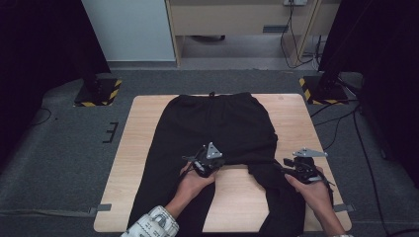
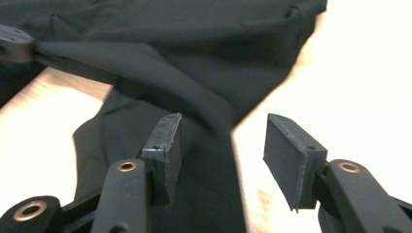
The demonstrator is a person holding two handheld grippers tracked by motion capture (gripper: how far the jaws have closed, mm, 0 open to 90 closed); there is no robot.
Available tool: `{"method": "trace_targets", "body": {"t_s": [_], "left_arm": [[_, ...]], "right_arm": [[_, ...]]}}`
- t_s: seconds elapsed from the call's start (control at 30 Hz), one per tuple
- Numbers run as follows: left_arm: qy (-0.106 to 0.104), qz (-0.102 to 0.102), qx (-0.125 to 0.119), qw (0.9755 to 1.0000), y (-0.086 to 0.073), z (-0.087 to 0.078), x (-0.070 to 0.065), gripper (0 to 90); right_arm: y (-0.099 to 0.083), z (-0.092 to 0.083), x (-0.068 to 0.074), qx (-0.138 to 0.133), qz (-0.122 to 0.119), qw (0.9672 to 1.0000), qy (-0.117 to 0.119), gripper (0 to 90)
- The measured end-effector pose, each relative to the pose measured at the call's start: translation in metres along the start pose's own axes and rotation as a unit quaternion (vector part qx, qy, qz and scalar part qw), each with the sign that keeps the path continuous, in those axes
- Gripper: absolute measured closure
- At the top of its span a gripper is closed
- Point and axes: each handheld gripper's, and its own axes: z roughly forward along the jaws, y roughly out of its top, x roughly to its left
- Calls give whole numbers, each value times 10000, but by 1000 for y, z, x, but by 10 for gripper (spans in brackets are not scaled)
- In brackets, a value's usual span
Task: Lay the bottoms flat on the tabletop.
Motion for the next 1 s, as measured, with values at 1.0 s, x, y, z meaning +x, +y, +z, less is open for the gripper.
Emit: {"method": "trace_targets", "body": {"t_s": [1.0], "left_arm": [[266,-279,167,9991,-26,6,32,895]], "right_arm": [[19,52,-11,346,270,9979,-469,475]]}}
